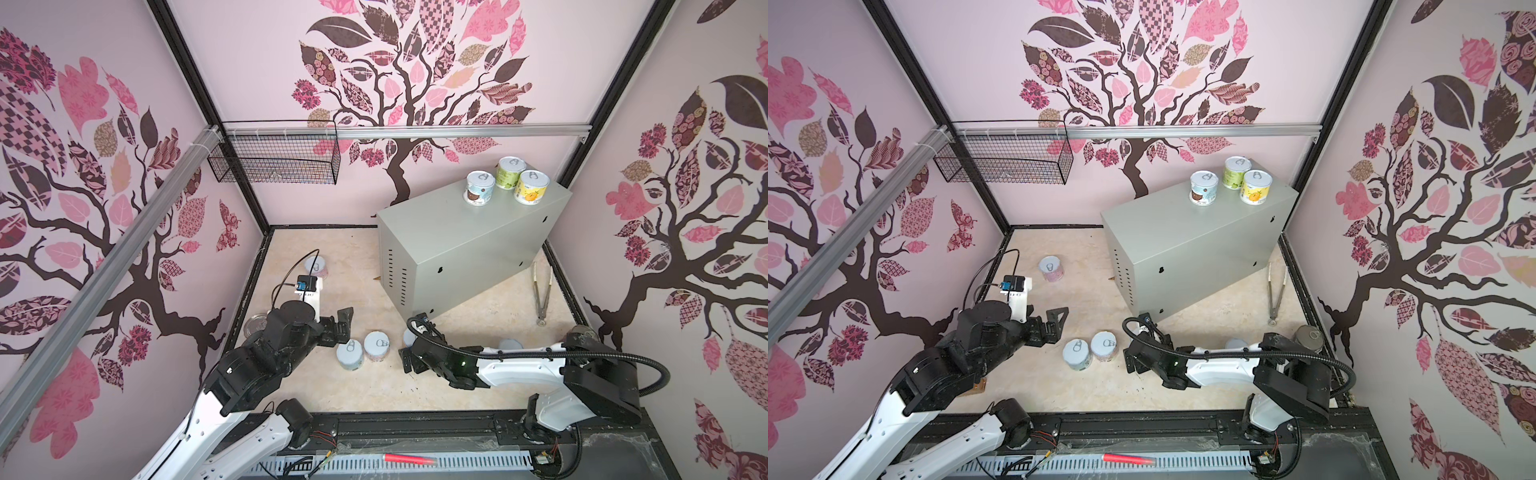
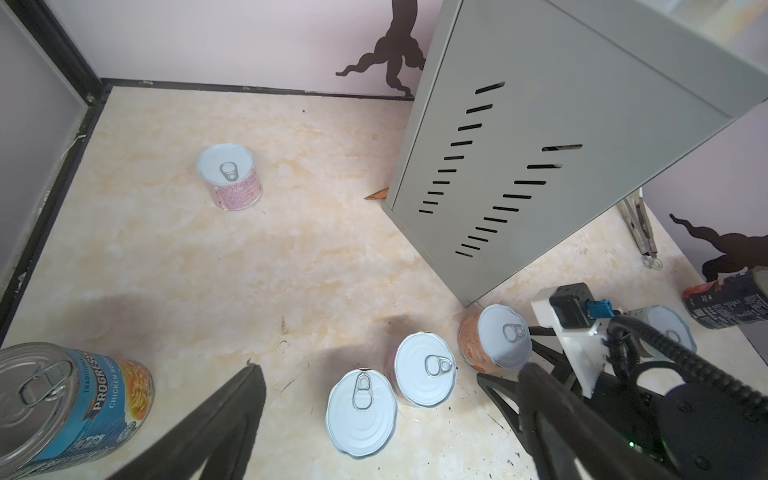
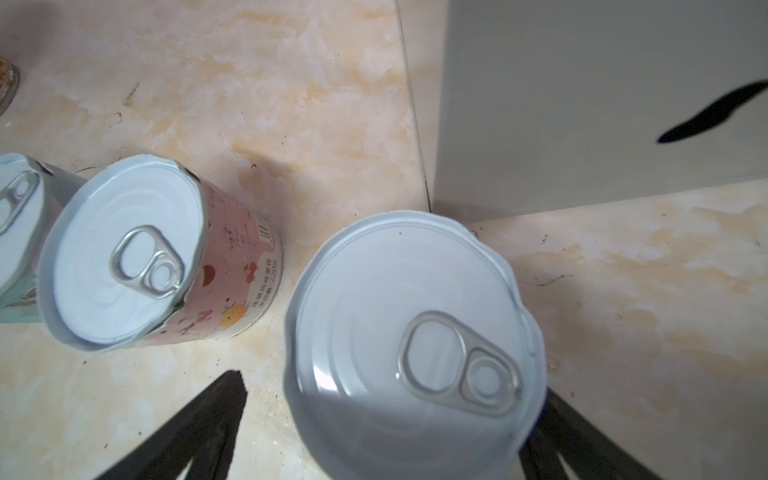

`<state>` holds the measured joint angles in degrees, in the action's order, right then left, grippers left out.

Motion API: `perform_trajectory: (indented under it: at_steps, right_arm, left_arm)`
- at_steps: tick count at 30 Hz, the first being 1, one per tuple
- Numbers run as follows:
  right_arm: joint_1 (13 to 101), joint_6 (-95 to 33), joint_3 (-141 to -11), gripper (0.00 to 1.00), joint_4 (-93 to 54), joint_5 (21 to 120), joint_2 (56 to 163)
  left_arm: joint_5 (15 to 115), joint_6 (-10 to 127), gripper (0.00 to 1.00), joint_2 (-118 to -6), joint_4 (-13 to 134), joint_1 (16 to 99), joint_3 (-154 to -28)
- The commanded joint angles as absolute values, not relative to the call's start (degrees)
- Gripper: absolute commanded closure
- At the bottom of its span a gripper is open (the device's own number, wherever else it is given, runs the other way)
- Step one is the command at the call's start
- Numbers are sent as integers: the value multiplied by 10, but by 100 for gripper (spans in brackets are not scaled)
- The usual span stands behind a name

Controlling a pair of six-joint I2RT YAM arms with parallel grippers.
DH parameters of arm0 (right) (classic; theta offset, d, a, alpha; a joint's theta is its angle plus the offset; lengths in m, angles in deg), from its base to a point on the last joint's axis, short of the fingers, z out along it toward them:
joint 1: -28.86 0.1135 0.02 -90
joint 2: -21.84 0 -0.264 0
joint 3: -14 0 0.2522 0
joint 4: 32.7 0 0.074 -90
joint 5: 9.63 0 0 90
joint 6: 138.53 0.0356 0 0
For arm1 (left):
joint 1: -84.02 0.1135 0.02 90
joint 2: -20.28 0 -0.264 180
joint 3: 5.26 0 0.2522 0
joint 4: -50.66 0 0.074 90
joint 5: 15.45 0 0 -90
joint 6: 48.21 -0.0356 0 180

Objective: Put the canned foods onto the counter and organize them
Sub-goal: 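Open and withdraw the left gripper while the right gripper reaches toward the orange-print can, then close the right gripper around the orange-print can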

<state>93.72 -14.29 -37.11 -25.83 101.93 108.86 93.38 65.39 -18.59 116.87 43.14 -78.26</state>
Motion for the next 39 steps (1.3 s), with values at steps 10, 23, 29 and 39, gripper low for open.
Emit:
perform_trajectory:
  at_steps: [10, 23, 29, 39]
  right_arm:
    - [941, -167, -408, 9, -275, 1068, 1129]
    - [941, -171, -399, 29, -259, 1074, 1103]
    - [941, -171, -391, 33, -239, 1071, 1066]
    - [941, -172, -371, 36, -187, 1068, 972]
  left_arm:
    - [934, 627, 2, -165, 1166, 438, -749]
    - [921, 628, 2, -165, 1161, 443, -739]
    - [914, 634, 2, -165, 1166, 444, -745]
    - [899, 648, 2, -164, 1182, 444, -760]
